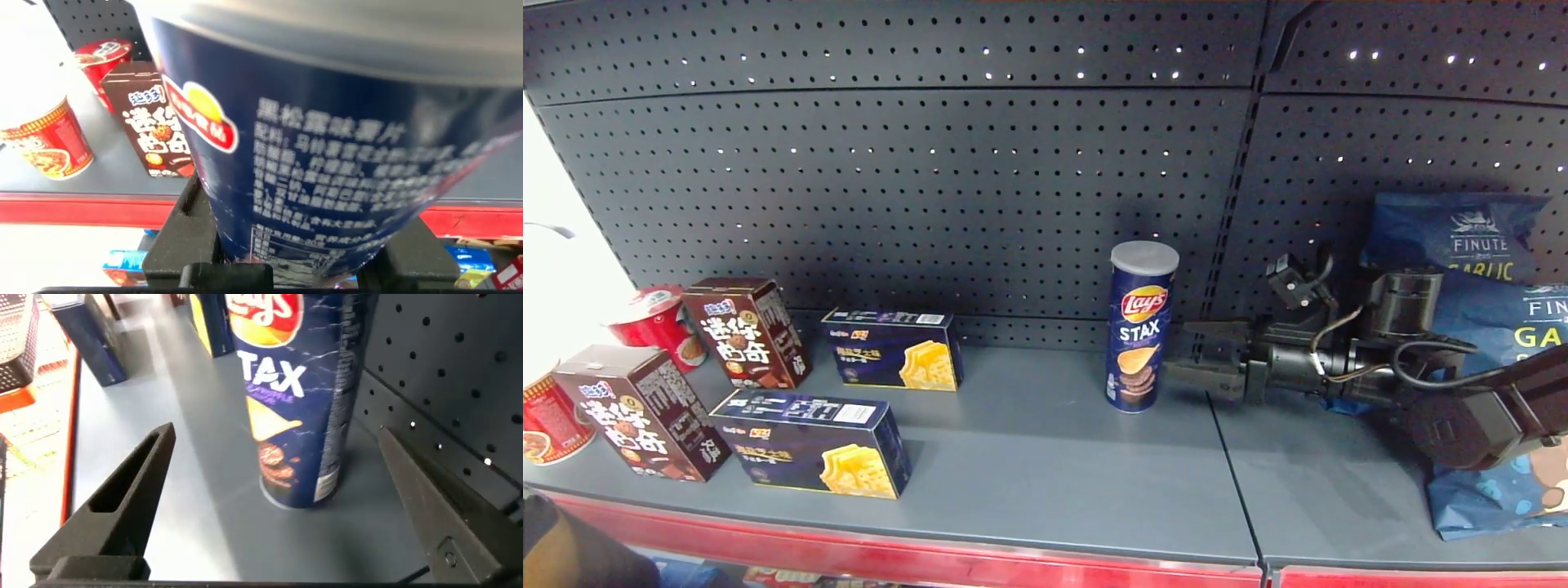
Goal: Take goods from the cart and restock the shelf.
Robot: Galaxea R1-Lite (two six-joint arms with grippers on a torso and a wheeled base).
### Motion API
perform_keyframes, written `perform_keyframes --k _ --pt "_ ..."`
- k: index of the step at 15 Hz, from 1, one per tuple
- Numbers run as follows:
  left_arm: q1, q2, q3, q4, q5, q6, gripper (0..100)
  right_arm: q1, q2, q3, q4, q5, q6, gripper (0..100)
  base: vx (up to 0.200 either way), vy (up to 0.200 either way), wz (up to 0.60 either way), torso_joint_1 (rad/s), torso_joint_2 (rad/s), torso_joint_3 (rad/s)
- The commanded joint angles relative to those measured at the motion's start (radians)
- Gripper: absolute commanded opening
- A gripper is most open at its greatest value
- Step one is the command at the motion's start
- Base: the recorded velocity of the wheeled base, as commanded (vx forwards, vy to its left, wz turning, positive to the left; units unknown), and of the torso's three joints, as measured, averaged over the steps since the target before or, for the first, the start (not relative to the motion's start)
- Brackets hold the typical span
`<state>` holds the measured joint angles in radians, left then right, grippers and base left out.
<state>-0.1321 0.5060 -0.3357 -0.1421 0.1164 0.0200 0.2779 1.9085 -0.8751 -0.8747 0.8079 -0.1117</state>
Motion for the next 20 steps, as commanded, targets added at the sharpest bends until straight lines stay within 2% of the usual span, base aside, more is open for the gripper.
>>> perform_keyframes --k 1,6,14,18,19,20 --pt "0.0 0.002 -0.005 -0.001 0.002 0.0 0 0.003 0.047 -0.031 -0.009 0.001 0.0 100 0.0 0.0 0.0 0.0 0.0 0.0" --pt "0.0 0.002 -0.02 0.001 0.011 0.0 0 0.007 0.172 -0.163 -0.009 0.002 0.0 100 0.0 0.0 0.0 0.0 0.0 0.0" --pt "0.002 0.002 -0.011 0.003 0.012 0.0 0 0.052 0.248 -0.173 -0.063 0.001 0.01 100 0.0 0.0 0.0 0.0 0.0 0.0" --pt "0.002 -0.007 -0.006 0.006 0.023 -0.002 0 0.075 0.282 -0.232 -0.066 -0.001 0.017 100 0.0 0.0 0.0 0.0 0.0 0.0" --pt "0.002 -0.007 -0.006 0.006 0.023 -0.002 0 0.075 0.282 -0.232 -0.066 -0.001 0.017 0 0.0 0.0 0.0 0.0 0.0 0.0" --pt "0.002 -0.01 -0.006 0.007 0.023 -0.002 0 0.075 0.287 -0.242 -0.076 -0.003 0.017 0 0.0 0.0 0.0 0.0 0.0 0.0"
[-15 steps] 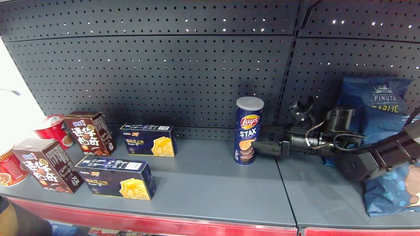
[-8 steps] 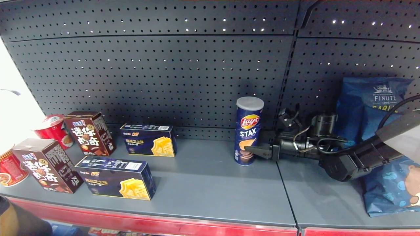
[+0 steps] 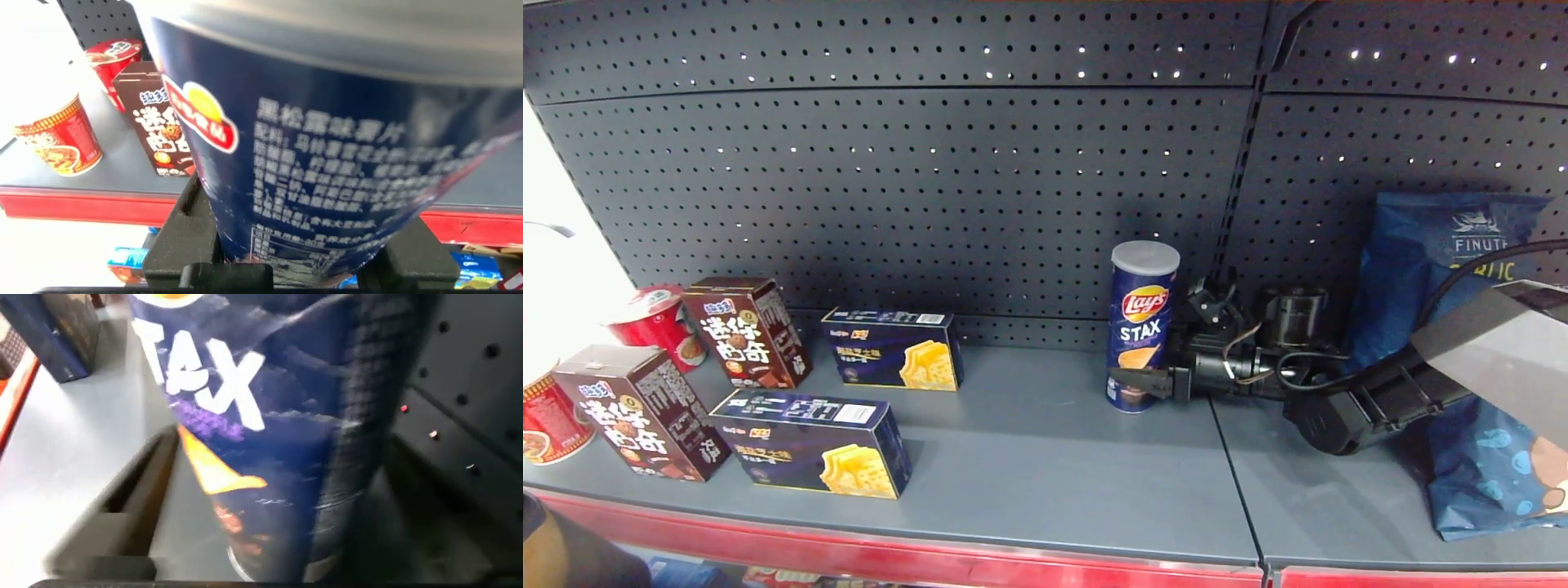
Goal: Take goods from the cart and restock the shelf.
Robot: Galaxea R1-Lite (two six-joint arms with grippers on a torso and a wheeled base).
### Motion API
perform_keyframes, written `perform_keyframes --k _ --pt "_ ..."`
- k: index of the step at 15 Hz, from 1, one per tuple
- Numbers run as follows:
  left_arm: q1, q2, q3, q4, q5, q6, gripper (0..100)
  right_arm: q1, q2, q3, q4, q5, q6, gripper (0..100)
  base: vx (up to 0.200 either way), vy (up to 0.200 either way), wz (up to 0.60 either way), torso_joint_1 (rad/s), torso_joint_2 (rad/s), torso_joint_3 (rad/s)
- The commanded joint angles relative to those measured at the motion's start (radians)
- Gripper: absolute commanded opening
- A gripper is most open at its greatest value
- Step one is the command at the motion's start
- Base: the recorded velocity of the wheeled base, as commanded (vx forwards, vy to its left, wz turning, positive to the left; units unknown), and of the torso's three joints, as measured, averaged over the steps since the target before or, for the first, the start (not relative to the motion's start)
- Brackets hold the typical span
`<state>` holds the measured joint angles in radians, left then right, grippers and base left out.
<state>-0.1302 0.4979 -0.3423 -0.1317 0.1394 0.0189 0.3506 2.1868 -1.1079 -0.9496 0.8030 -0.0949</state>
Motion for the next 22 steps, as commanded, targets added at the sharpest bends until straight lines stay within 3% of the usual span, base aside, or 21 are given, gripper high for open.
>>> perform_keyframes --k 1,4,10,13,18,22 --pt "0.0 -0.007 0.003 0.009 0.0 0.001 0 0.002 0.007 -0.003 -0.008 -0.007 0.0 0 0.0 0.0 0.0 0.0 0.0 0.0" --pt "0.0 -0.036 0.028 0.017 0.0 -0.001 0 0.018 -0.021 0.023 -0.021 -0.108 0.001 0 0.0 0.0 0.0 0.0 0.0 0.0" --pt "-0.002 -0.045 0.028 0.017 0.0 -0.001 0 0.062 -0.219 0.284 -0.129 -0.12 0.053 0 0.0 0.0 0.0 0.0 0.0 0.0" --pt "-0.002 -0.048 0.031 0.017 0.0 -0.001 0 0.094 -0.311 0.362 -0.127 -0.196 0.053 0 0.0 0.0 0.0 0.0 0.0 0.0" --pt "0.0 -0.055 0.032 0.017 0.0 -0.002 0 0.105 -0.481 0.569 -0.13 -0.196 0.05 0 0.0 0.0 0.0 0.0 0.0 0.0" --pt "0.004 -0.058 0.031 0.017 0.009 -0.002 0 0.105 -0.536 0.652 -0.129 -0.194 0.052 0 0.0 0.0 0.0 0.0 0.0 0.0"
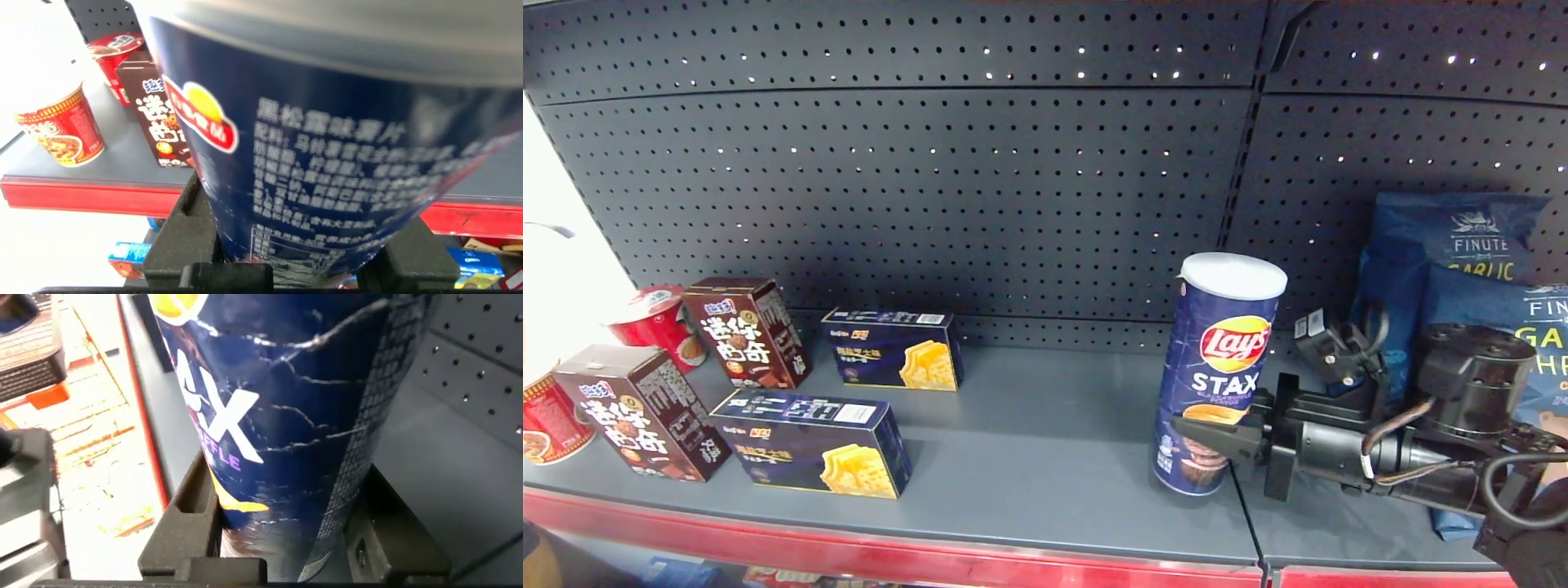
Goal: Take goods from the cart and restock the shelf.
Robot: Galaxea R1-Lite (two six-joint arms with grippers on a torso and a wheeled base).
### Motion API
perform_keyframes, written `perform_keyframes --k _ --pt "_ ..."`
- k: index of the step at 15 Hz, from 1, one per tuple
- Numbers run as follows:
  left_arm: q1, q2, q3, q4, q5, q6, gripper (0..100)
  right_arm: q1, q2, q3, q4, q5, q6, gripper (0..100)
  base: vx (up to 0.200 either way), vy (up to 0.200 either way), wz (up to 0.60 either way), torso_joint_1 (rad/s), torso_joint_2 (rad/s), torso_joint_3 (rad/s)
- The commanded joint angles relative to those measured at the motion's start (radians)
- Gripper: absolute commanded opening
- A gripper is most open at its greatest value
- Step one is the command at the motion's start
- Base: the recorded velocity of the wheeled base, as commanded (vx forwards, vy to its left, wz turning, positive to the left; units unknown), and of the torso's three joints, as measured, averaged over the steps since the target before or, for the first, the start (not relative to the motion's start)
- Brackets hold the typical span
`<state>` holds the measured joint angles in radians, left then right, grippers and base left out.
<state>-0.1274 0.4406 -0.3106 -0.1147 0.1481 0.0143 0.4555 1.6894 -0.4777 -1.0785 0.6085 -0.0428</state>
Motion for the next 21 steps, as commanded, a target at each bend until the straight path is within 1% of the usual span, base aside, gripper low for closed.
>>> perform_keyframes --k 1,4,8,9,10,17,18,19,20,21 --pt "0.002 -0.003 -0.001 0.0 0.002 -0.005 0 0.002 -0.043 0.042 -0.001 0.0 0.0 0 0.0 0.0 0.0 0.0 0.0 0.0" --pt "0.003 -0.014 0.002 0.0 0.002 -0.01 0 0.011 -0.045 0.085 -0.003 0.0 -0.005 0 0.0 0.0 0.0 0.0 0.0 0.0" --pt "0.003 -0.017 0.008 0.0 0.004 -0.01 0 0.015 0.038 0.133 -0.149 -0.001 0.0 0 0.0 0.0 0.0 0.0 0.0 0.0" --pt "0.003 -0.017 0.01 0.0 0.005 -0.01 0 0.015 0.044 0.136 -0.158 -0.001 0.0 0 0.0 0.0 0.0 0.0 0.0 0.0" --pt "0.003 -0.02 0.015 0.0 0.019 -0.011 0 0.017 0.062 0.137 -0.173 -0.001 -0.002 0 0.0 0.0 0.0 0.0 0.0 0.0" --pt "0.002 -0.026 0.028 0.0 0.022 -0.011 0 0.015 0.079 0.131 -0.175 -0.001 -0.005 0 0.0 0.0 0.0 0.0 0.0 0.0" --pt "0.002 -0.028 0.03 0.0 0.022 -0.013 0 0.014 0.084 0.133 -0.175 0.0 -0.005 0 0.0 0.0 0.0 0.0 0.0 0.0" --pt "0.002 -0.028 0.03 0.0 0.022 -0.025 0 0.014 0.093 0.136 -0.184 0.0 -0.005 0 0.0 0.0 0.0 0.0 0.0 0.0" --pt "0.002 -0.026 0.031 0.0 0.022 -0.025 0 0.014 0.093 0.136 -0.185 0.0 -0.005 0 0.0 0.0 0.0 0.0 0.0 0.0" --pt "0.002 -0.028 0.03 0.0 0.022 -0.025 0 0.014 0.119 0.137 -0.224 0.0 -0.006 0 0.0 0.0 0.0 0.0 0.0 0.0"
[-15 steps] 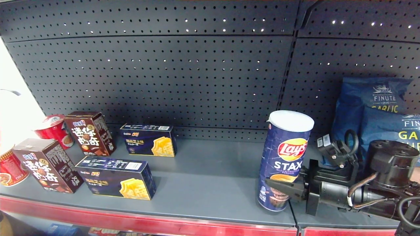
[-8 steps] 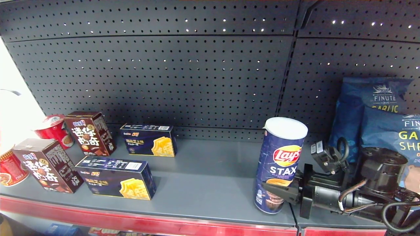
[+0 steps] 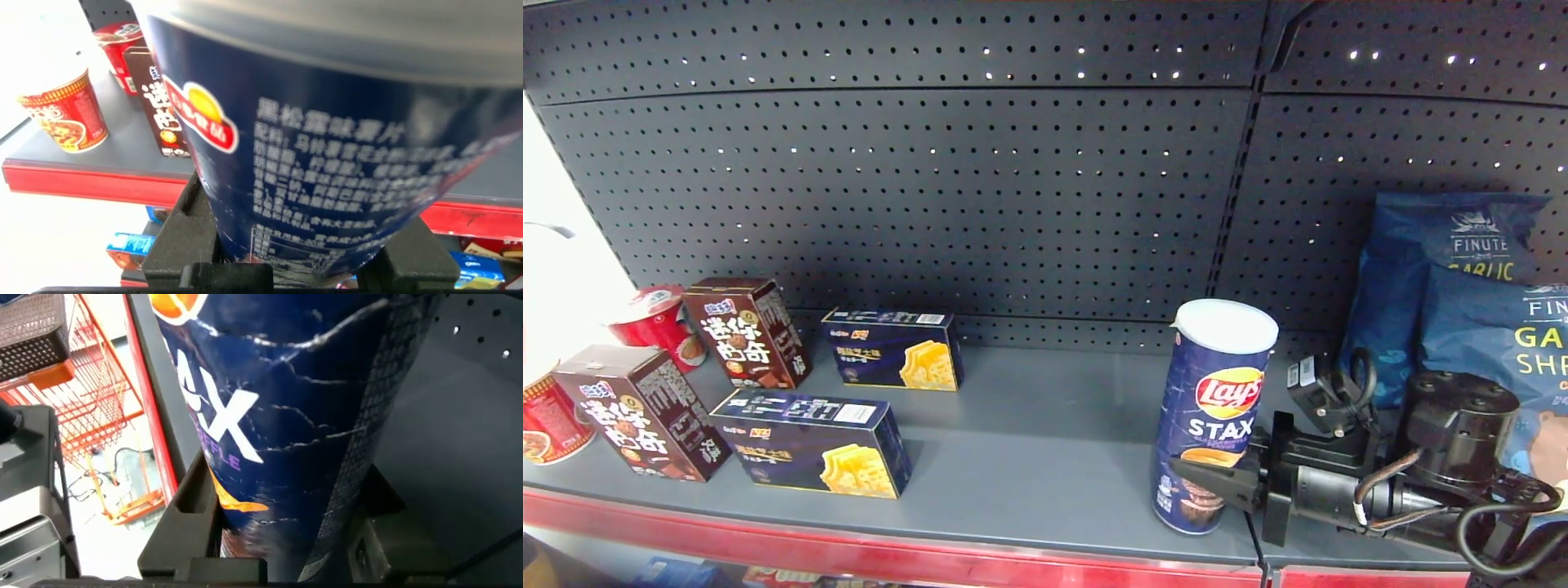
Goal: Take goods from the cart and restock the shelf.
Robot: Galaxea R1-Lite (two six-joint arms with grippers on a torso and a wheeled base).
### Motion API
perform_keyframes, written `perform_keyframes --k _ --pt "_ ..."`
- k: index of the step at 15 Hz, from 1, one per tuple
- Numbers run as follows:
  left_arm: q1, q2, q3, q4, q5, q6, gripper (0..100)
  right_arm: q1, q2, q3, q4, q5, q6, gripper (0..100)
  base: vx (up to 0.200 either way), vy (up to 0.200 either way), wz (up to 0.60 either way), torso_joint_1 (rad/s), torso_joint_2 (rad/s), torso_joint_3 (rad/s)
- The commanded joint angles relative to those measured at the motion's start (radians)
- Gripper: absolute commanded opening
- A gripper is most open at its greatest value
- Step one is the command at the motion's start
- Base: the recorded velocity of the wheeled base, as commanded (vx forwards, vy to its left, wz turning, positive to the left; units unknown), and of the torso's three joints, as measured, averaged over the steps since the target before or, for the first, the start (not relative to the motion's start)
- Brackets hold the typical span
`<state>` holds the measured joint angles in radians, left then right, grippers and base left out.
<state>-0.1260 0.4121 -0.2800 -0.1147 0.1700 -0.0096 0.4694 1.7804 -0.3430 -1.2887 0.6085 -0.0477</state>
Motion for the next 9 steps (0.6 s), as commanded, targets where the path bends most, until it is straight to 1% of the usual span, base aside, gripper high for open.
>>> perform_keyframes --k 1,9 --pt "0.0 0.001 0.001 0.0 0.0 -0.001 0 0.0 0.033 0.002 -0.024 -0.001 -0.001 100 0.0 0.0 0.0 0.0 0.0 0.0" --pt "0.0 -0.004 0.012 0.0 0.0 -0.003 0 0.008 0.02 0.035 -0.066 -0.004 0.002 100 0.0 0.0 0.0 0.0 0.0 0.0"
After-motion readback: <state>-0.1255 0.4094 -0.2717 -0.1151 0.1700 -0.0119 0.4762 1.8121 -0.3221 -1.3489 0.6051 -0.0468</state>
